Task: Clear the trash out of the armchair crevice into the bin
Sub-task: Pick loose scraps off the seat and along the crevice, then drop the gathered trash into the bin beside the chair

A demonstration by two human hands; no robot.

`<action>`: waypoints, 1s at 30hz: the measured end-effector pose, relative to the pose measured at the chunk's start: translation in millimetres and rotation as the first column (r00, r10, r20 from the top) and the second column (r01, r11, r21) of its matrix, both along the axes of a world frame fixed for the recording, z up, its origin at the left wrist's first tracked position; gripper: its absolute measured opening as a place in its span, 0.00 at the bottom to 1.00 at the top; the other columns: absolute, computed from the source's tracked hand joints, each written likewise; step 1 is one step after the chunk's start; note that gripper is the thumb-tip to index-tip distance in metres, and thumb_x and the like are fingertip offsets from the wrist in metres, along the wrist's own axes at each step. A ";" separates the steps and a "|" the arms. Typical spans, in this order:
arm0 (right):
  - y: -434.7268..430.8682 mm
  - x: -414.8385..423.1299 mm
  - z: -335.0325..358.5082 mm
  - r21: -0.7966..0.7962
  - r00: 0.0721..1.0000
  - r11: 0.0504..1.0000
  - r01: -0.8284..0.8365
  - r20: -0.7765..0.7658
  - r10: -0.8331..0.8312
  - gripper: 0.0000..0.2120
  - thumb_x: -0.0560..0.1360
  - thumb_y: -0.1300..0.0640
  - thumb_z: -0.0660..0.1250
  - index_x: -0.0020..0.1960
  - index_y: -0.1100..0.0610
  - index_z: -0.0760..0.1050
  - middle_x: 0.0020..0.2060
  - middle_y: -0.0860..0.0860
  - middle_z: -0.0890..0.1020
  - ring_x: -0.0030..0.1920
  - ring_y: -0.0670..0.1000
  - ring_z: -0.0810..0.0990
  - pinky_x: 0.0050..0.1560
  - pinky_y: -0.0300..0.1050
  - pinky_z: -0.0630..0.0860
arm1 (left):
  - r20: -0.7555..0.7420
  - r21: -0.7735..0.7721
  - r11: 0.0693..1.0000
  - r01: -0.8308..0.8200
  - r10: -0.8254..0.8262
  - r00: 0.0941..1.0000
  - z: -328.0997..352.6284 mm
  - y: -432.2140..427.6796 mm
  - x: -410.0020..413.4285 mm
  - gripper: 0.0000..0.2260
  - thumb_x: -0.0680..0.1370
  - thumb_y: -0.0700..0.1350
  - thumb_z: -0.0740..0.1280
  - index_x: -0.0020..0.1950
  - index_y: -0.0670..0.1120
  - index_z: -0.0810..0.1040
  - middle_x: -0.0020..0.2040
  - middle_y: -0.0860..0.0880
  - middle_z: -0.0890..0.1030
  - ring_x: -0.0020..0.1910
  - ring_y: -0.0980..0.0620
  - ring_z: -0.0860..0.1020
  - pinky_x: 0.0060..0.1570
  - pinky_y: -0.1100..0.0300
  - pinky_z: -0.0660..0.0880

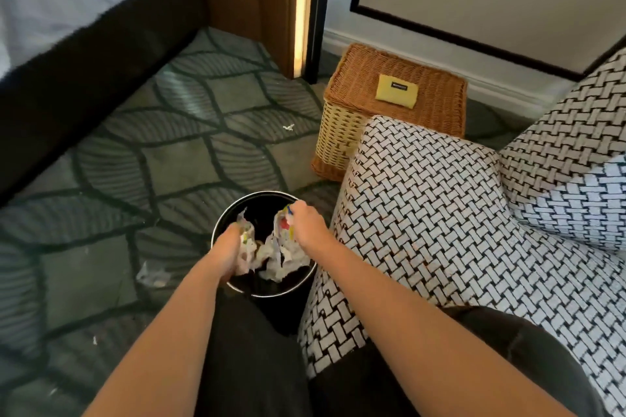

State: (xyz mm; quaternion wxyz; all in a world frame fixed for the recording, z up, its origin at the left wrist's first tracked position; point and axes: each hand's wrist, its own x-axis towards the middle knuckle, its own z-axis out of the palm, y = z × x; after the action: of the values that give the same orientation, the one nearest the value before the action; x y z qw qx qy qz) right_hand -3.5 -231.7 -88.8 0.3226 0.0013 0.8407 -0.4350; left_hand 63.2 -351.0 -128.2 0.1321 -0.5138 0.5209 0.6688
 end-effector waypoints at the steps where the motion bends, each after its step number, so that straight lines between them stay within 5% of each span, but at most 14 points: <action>1: -7.1 -0.8 -11.7 0.029 1.000 1.000 -0.008 0.017 0.007 0.11 0.80 0.63 0.49 0.48 0.64 0.70 0.47 0.60 0.74 0.50 0.58 0.71 0.48 0.48 0.64 | -0.021 0.025 0.999 0.026 -0.026 0.999 -1.2 -0.3 -1.9 0.16 0.81 0.43 0.52 0.55 0.33 0.73 0.32 0.39 0.75 0.27 0.50 0.78 0.21 0.65 0.68; 3: -19.3 -3.6 -35.9 0.053 0.998 0.997 0.054 0.022 -0.055 0.14 0.79 0.61 0.50 0.39 0.59 0.69 0.42 0.58 0.72 0.45 0.53 0.68 0.44 0.43 0.63 | -0.038 0.021 0.997 0.078 -0.077 0.996 -9.6 -2.3 -7.8 0.15 0.81 0.38 0.52 0.63 0.33 0.70 0.36 0.40 0.74 0.35 0.49 0.79 0.26 0.61 0.74; 7: -34.9 -5.9 -60.6 0.118 0.997 0.991 -0.058 0.053 0.052 0.13 0.78 0.63 0.55 0.41 0.60 0.75 0.43 0.55 0.75 0.47 0.55 0.72 0.40 0.39 0.64 | -0.027 -0.139 0.939 0.314 -0.321 0.947 -52.0 -21.6 -11.6 0.10 0.75 0.34 0.57 0.37 0.44 0.73 0.36 0.41 0.74 0.38 0.44 0.73 0.44 0.43 0.74; 9: -40.1 -8.0 -71.4 0.127 0.997 0.990 -0.057 0.052 0.051 0.12 0.77 0.64 0.57 0.54 0.61 0.79 0.54 0.56 0.78 0.56 0.56 0.74 0.45 0.37 0.65 | 0.005 -0.202 0.905 0.374 -0.381 0.924 -61.0 -24.7 -15.1 0.10 0.73 0.33 0.60 0.36 0.46 0.72 0.39 0.42 0.74 0.42 0.45 0.73 0.46 0.48 0.74; 13: -46.1 -10.5 -87.8 0.093 0.995 0.992 0.082 0.043 -0.086 0.13 0.76 0.65 0.59 0.56 0.60 0.78 0.58 0.55 0.77 0.58 0.55 0.73 0.48 0.37 0.67 | 0.018 -0.406 0.834 0.373 -0.401 0.916 -58.6 -26.1 -26.6 0.09 0.74 0.33 0.64 0.37 0.45 0.72 0.40 0.42 0.78 0.46 0.44 0.76 0.46 0.55 0.71; 16: -50.3 -13.5 -98.0 0.072 0.979 0.977 0.201 0.013 -0.202 0.11 0.75 0.65 0.61 0.56 0.59 0.75 0.55 0.53 0.77 0.52 0.52 0.73 0.43 0.34 0.64 | 0.041 -0.506 0.783 0.361 -0.397 0.917 -66.8 -29.1 -34.0 0.04 0.75 0.40 0.66 0.46 0.40 0.78 0.50 0.37 0.80 0.53 0.38 0.77 0.52 0.51 0.72; 20: -50.4 -19.4 -113.7 0.100 0.957 0.954 0.284 0.024 -0.288 0.08 0.74 0.61 0.64 0.53 0.57 0.70 0.48 0.52 0.75 0.48 0.54 0.73 0.45 0.44 0.70 | 0.154 -0.501 0.714 0.488 -0.482 0.863 -77.7 -26.7 -43.3 0.19 0.77 0.43 0.64 0.65 0.41 0.66 0.61 0.40 0.74 0.61 0.41 0.71 0.55 0.57 0.67; 26: -56.3 -18.7 -136.0 0.273 0.971 0.962 0.019 0.223 -0.082 0.18 0.75 0.52 0.64 0.63 0.56 0.70 0.58 0.56 0.75 0.58 0.58 0.74 0.57 0.47 0.73 | 0.299 -0.401 0.581 0.709 -0.648 0.700 -96.2 -36.7 -36.9 0.21 0.73 0.43 0.69 0.64 0.42 0.69 0.60 0.40 0.76 0.59 0.43 0.74 0.57 0.56 0.69; 30: -65.2 -19.3 -135.0 0.316 0.920 0.941 -0.122 0.391 -0.012 0.25 0.78 0.51 0.55 0.73 0.55 0.56 0.68 0.59 0.68 0.67 0.61 0.66 0.66 0.53 0.66 | 0.434 -0.269 0.378 0.886 -0.773 0.462 -99.2 -37.0 -33.9 0.31 0.74 0.44 0.68 0.73 0.43 0.56 0.68 0.38 0.67 0.66 0.40 0.68 0.65 0.52 0.67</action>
State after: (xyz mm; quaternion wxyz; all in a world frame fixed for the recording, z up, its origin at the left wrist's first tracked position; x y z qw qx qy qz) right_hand -22.8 -296.9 -223.8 0.4895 0.1178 0.8215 -0.2677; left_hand 29.3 -388.0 -227.4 0.3863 -0.2699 0.8301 0.2983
